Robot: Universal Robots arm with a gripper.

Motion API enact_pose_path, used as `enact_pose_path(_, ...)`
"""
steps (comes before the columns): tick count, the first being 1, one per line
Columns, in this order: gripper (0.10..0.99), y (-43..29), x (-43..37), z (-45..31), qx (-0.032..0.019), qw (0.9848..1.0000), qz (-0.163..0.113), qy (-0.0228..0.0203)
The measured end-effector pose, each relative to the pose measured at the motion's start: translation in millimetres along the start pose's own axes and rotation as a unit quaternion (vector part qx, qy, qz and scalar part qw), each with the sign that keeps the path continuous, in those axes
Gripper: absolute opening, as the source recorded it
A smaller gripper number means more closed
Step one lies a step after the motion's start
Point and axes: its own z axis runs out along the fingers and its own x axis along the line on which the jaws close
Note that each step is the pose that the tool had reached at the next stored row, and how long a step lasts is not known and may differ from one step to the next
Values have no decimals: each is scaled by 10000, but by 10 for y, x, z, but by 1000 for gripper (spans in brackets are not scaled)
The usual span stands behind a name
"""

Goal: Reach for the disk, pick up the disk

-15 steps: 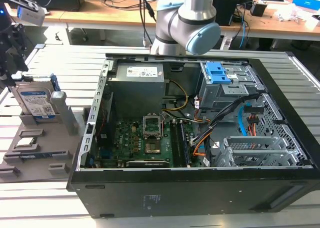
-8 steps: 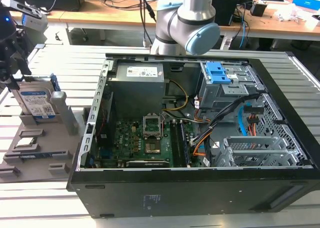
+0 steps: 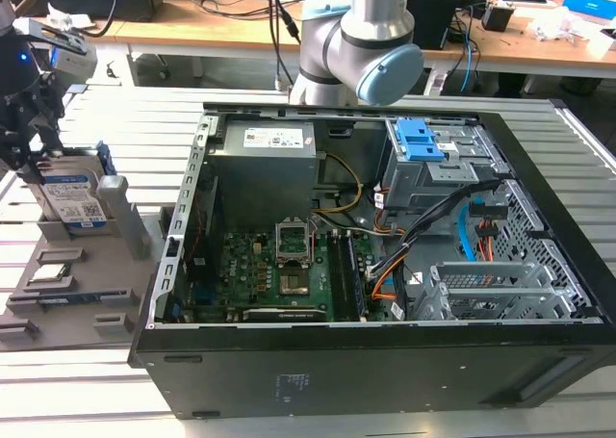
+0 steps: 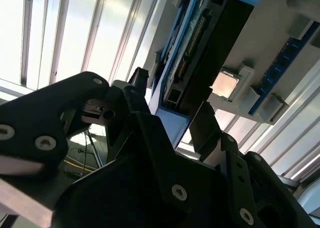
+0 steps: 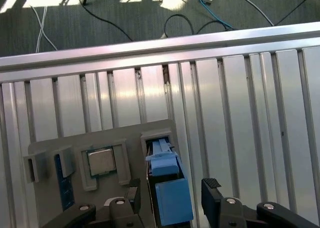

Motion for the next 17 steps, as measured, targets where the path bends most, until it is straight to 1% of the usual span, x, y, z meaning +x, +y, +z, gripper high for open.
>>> enact_pose_path(1,600,-1,0,11,0,10000,0,0)
enact_pose_path(7,600,-1,0,18,0,10000,0,0)
enact_pose_path(8,522,-1,0,19,0,10000,0,0)
enact_pose_path(10,400,-1,0,20,-1,10000,0,0)
enact_pose_path(11,380,-1,0,21,-1,10000,0,0)
enact_pose_path(17,380,-1,0,25,-1,10000,0,0)
